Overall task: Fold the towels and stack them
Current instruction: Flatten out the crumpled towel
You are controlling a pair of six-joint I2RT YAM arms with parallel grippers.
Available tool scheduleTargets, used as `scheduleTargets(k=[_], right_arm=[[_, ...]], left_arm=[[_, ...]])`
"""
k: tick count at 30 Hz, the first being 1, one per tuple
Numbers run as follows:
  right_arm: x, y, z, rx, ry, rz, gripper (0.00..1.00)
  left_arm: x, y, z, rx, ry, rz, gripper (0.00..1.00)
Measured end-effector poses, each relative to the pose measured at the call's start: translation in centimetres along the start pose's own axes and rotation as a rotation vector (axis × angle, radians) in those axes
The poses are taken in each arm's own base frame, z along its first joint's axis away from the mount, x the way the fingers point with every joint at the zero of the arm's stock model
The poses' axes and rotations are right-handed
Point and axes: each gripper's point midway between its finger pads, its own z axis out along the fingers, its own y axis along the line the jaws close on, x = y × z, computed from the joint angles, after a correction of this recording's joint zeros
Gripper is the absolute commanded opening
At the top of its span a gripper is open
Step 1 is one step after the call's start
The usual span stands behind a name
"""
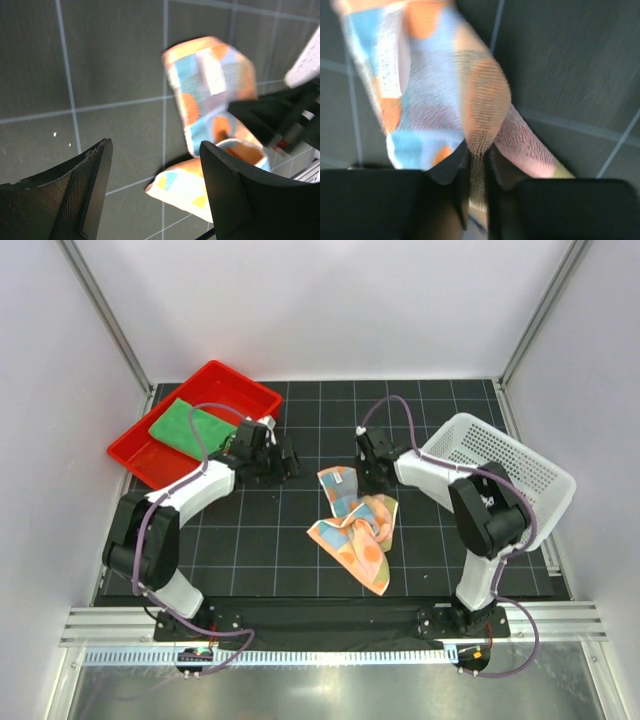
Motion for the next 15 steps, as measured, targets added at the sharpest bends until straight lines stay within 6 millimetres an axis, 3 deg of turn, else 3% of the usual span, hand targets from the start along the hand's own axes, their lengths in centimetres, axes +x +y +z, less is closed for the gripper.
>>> scheduleTargets(k=[4,8,15], right_arm=[[3.1,0.9,-2.3,-0.076,-0.042,0.027,0.07],[6.3,1.1,-3.4,-0.136,-0.052,0.076,0.05],[7.7,2.3,-3.1,-0.269,-0.106,0.149,0.01]], left_arm=[[2.2,1.4,1.0,-0.011,0.046,-0.035,0.72],[3.0,0.7,2.1,0.064,0.058,-0.049,0.73],[5.0,-1.0,5.1,0.204,0.121,-0.095,0.73]])
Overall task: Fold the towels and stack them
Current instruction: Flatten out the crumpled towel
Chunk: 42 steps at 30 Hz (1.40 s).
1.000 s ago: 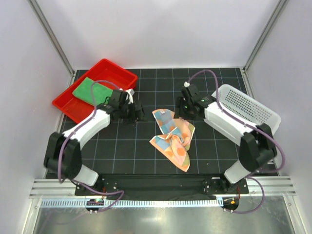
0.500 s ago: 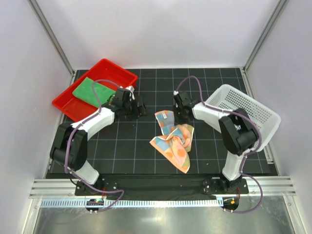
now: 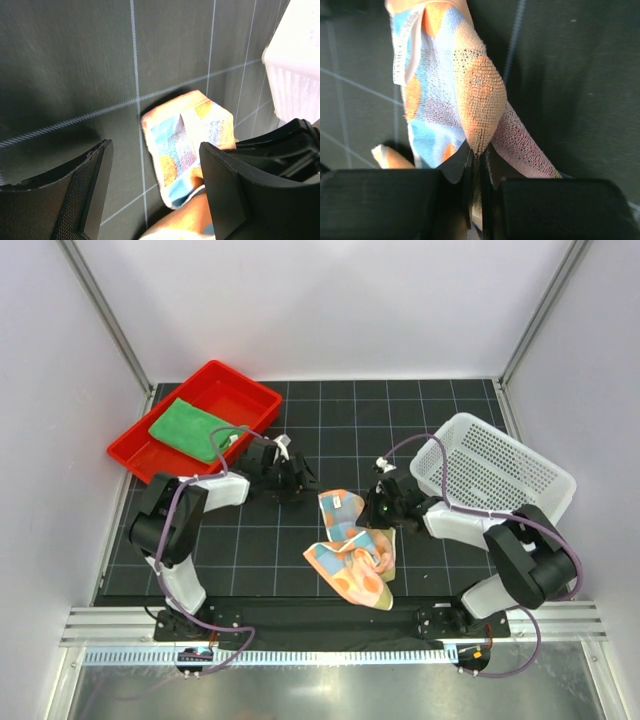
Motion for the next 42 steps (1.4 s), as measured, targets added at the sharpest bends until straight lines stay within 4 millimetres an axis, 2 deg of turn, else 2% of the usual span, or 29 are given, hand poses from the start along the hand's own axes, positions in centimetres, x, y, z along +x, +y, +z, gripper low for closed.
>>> scheduleTargets(k=[5,13,16,20,26,27,28,29,30,31,32,33,34,36,37,38,40,42], right_arm=[[0.0,1.9,-1.0,-0.138,-0.072,0.024,0.01],[-2.8,5.7,-3.4,-0.309,-0.183,0.028,0.01],[-2.9,6.3,-3.7,-0.340,-0.184,0.029,0.01],[-2.8,6.6,-3.8,-0.355,-0.175,0.036,0.01],[-2.4,6.6,-3.8,-0.360,-0.165,0.039,0.01],[-2.4,6.6,-3.8,-0.361,-0.165,0.039,0.01],[-2.4,6.6,-3.8,-0.361,-0.165,0.039,0.01],[-2.4,6.6,-3.8,-0.360,-0.165,0.038,0.01],[-2.4,6.5,-3.8,-0.357,-0.163,0.039,0.01],[-2.3,6.4,-3.8,-0.351,-0.161,0.041,0.03],[-2.1,6.2,-3.7,-0.341,-0.155,0.042,0.05],[-2.0,5.9,-3.6,-0.327,-0.149,0.043,0.09],[-1.8,5.6,-3.6,-0.309,-0.145,0.043,0.18],[-1.5,4.9,-3.5,-0.269,-0.130,0.039,0.29],[-1.5,4.7,-3.5,-0.251,-0.123,0.037,0.44],[-1.5,4.4,-3.5,-0.228,-0.113,0.037,0.49],[-1.8,4.0,-3.7,-0.181,-0.101,0.027,0.55],[-2.9,3.7,-4.1,-0.124,-0.105,0.019,0.56]], left_arm=[[1.6,0.1,0.2,0.027,0.041,-0.012,0.74],[2.3,-0.3,0.0,0.088,0.037,-0.008,0.77],[2.5,-0.7,-0.1,0.127,0.033,-0.010,0.77],[2.3,-2.2,-0.3,0.221,0.016,0.006,0.75],[1.0,-5.9,-1.4,0.397,-0.027,0.052,0.57],[1.0,-6.3,-1.6,0.419,-0.029,0.058,0.49],[1.0,-6.6,-1.8,0.435,-0.029,0.058,0.46],[1.0,-6.9,-1.9,0.448,-0.028,0.059,0.35],[1.1,-7.0,-2.0,0.457,-0.026,0.058,0.29],[1.1,-7.0,-2.0,0.461,-0.023,0.056,0.22],[1.3,-7.0,-2.1,0.462,-0.017,0.054,0.11],[1.4,-6.8,-2.0,0.457,-0.009,0.050,0.05],[1.7,-6.5,-1.9,0.443,0.000,0.049,0.01],[2.3,-5.4,-1.7,0.382,0.027,0.039,0.00],[2.5,-4.7,-1.6,0.340,0.039,0.029,0.00],[2.6,-4.1,-1.7,0.287,0.047,0.025,0.00],[2.4,-2.7,-2.2,0.150,0.052,0.030,0.00],[1.4,-1.8,-3.6,0.009,0.034,0.063,0.00]])
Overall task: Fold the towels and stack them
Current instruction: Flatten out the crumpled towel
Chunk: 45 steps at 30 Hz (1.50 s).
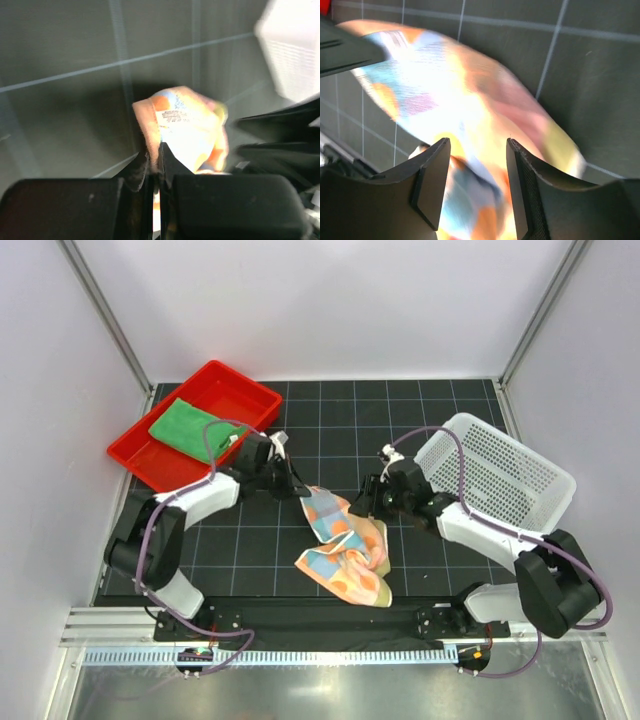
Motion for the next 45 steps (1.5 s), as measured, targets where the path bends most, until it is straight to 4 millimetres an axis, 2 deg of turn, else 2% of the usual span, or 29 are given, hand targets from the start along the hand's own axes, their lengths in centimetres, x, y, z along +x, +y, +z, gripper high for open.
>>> scheduleTargets(k=[5,8,13,15,17,19,24,26,31,34,35,36,38,40,42,45], right_arm=[[-3.3,0.5,-0.4,0.076,-0.043,-0.025,0.52],[-4.5,0.6,1.5,0.104,-0.027,-0.040,0.51],[-3.3,-1.2,6.3,0.158,0.101,-0.072,0.45],[-2.6,-2.1,8.2,0.182,0.169,-0.089,0.45],[-2.2,-2.5,9.0,0.194,0.203,-0.093,0.45],[-2.6,-2.6,8.7,0.207,0.197,-0.108,0.47],[-1.7,-3.4,8.0,0.238,0.235,-0.129,0.51],[-1.6,-3.6,7.8,0.244,0.239,-0.138,0.46],[-0.6,-3.9,6.9,0.241,0.271,-0.159,0.43],[0.3,-3.9,6.4,0.222,0.303,-0.164,0.23],[0.6,-3.9,6.3,0.219,0.312,-0.162,0.08],[0.8,-4.0,6.2,0.220,0.318,-0.165,0.01],[0.7,-4.1,6.0,0.230,0.324,-0.164,0.01],[-0.3,-4.3,5.6,0.275,0.315,-0.175,0.01],[-2.6,-4.0,5.1,0.330,0.273,-0.199,0.01],[-8.5,-1.7,3.4,0.365,0.118,-0.237,0.01]], left_arm=[[-1.5,1.1,-3.5,-0.203,-0.030,0.089,0.00],[-0.3,2.9,-3.8,-0.280,0.029,0.094,0.00],[3.2,6.5,-3.5,-0.383,0.149,0.048,0.00],[4.1,7.3,-3.7,-0.409,0.178,0.036,0.00],[4.3,7.4,-3.8,-0.416,0.187,0.036,0.00],[4.3,7.4,-3.8,-0.415,0.188,0.040,0.00],[4.3,7.5,-3.8,-0.414,0.191,0.054,0.00],[4.3,7.4,-3.8,-0.413,0.191,0.055,0.00],[4.3,7.4,-3.8,-0.412,0.190,0.055,0.00],[4.2,7.4,-3.8,-0.409,0.190,0.055,0.00],[4.2,7.3,-3.8,-0.406,0.189,0.055,0.00],[4.2,7.3,-3.7,-0.403,0.189,0.055,0.00],[3.9,7.0,-3.6,-0.395,0.189,0.055,0.00],[3.0,6.3,-3.3,-0.391,0.189,0.056,0.00],[0.7,4.7,-3.0,-0.376,0.161,0.072,0.00],[-3.6,1.0,-3.6,-0.319,0.065,0.124,0.00]])
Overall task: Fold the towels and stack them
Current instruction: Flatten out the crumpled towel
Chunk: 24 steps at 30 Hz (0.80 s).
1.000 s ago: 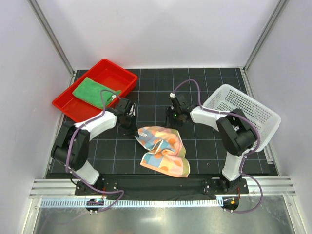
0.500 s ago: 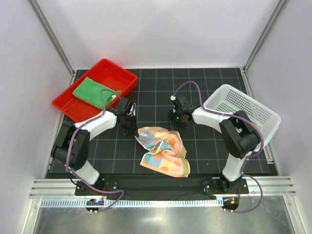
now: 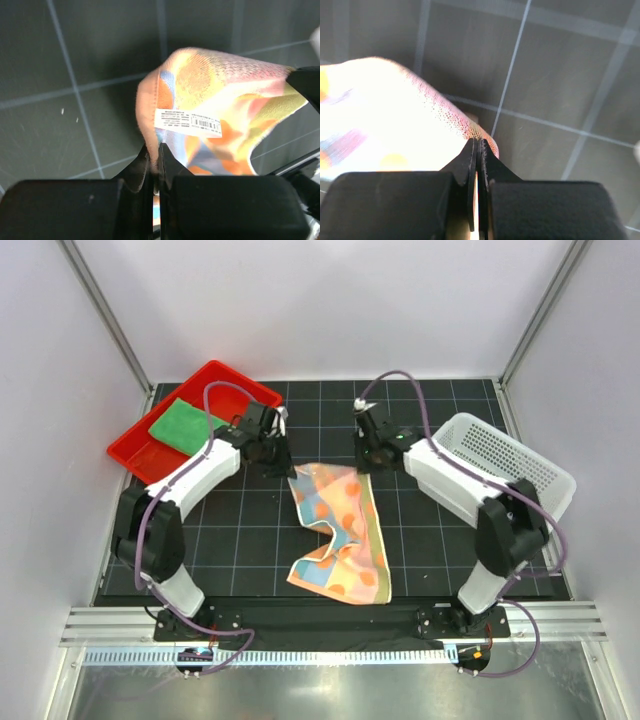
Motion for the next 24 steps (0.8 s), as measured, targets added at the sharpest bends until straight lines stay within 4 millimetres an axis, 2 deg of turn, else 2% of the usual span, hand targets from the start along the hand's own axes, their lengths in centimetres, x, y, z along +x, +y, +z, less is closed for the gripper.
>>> scheduleTargets(k=[2,4,5,7,8,9,11,12,14,15,18,22,24], right_arm=[[-2.6,0.1,-3.2,0.002,-0.103,0.008,0.01],[-3.2,0.1,-5.9,-0.008,-0.166,0.019,0.01],[-2.7,0.2,-7.0,-0.020,-0.182,0.022,0.01],[-0.2,0.5,-7.7,-0.045,-0.165,0.020,0.01],[1.2,0.6,-7.4,-0.055,-0.147,0.020,0.07],[3.3,0.5,-6.7,-0.055,-0.100,0.016,0.13],[7.9,0.3,-4.7,-0.051,0.019,0.011,0.30],[10.7,0.0,-3.8,-0.051,0.101,0.006,0.35],[13.6,-0.3,-3.2,-0.057,0.191,0.006,0.47],[14.3,-0.3,-3.3,-0.067,0.220,0.008,0.50],[13.8,0.9,-3.8,-0.124,0.223,0.011,0.59],[10.1,3.0,-4.1,-0.194,0.157,0.003,0.60],[8.2,3.9,-3.7,-0.221,0.118,0.005,0.56]], left_arm=[[-1.7,-1.2,-1.3,0.029,-0.054,0.024,0.00],[-1.5,-1.4,-2.2,0.040,-0.071,0.033,0.00],[-0.8,-1.1,-2.3,0.038,-0.065,0.032,0.00],[1.3,0.1,-1.8,0.016,-0.023,0.020,0.00],[2.7,1.0,-1.2,0.001,0.007,0.012,0.00],[4.3,2.1,-0.5,-0.021,0.048,-0.001,0.00],[7.5,4.0,0.6,-0.064,0.131,-0.027,0.00],[9.0,4.9,1.1,-0.086,0.172,-0.039,0.00],[10.2,5.6,1.5,-0.106,0.206,-0.048,0.00],[10.3,5.7,1.5,-0.109,0.210,-0.048,0.00],[9.9,5.6,1.7,-0.109,0.195,-0.043,0.00],[9.9,5.7,1.7,-0.111,0.193,-0.041,0.00],[9.9,5.7,1.7,-0.111,0.193,-0.040,0.00]])
